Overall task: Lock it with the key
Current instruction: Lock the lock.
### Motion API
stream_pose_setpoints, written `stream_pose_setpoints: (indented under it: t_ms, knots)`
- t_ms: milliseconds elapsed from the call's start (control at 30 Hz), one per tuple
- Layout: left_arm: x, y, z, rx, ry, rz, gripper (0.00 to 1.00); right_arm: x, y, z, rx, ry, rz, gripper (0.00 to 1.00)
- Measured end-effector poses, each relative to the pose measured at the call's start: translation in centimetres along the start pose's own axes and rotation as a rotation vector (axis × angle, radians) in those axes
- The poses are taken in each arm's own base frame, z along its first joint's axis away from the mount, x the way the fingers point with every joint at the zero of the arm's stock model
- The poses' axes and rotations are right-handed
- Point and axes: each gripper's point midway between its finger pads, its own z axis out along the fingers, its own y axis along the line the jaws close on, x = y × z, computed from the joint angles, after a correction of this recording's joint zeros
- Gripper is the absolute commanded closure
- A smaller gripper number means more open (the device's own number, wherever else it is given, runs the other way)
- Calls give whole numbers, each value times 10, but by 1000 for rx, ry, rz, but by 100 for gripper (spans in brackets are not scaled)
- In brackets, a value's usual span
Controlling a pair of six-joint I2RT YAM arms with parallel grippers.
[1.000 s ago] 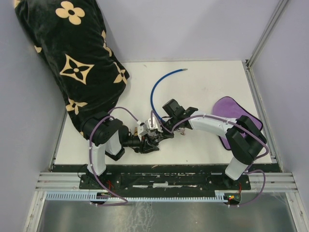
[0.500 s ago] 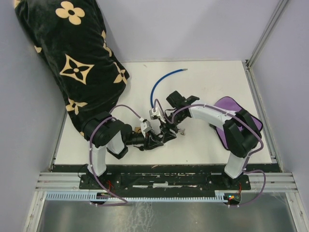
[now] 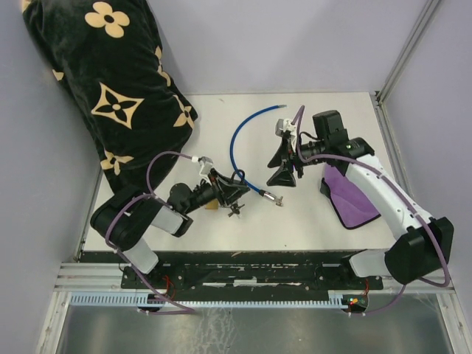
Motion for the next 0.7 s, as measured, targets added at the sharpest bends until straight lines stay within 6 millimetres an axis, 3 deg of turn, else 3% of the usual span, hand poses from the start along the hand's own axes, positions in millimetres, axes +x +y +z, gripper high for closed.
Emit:
stream_pose_setpoints:
  t_ms: [133, 233, 333, 433, 567, 700]
  knots:
    - [-57, -2, 8, -75, -199, -158, 97, 12, 15, 16, -43, -123, 183, 26]
    - [-93, 6, 5, -154, -360, -284, 97, 25, 9, 29, -38, -176, 329, 18]
    - [-117, 16, 4, -239, -486, -386, 97, 27, 2, 34, -7, -217, 411, 12]
    - [-132, 12, 16, -261, -545, -427, 97, 11, -3, 34, 0, -292, 446, 11]
    - [-149, -12, 37, -188, -588, -447, 97, -11, -4, 35, -19, -378, 476, 13]
    - [-156, -22, 50, -144, -600, -451, 96, -19, 0, 38, -29, -415, 513, 17]
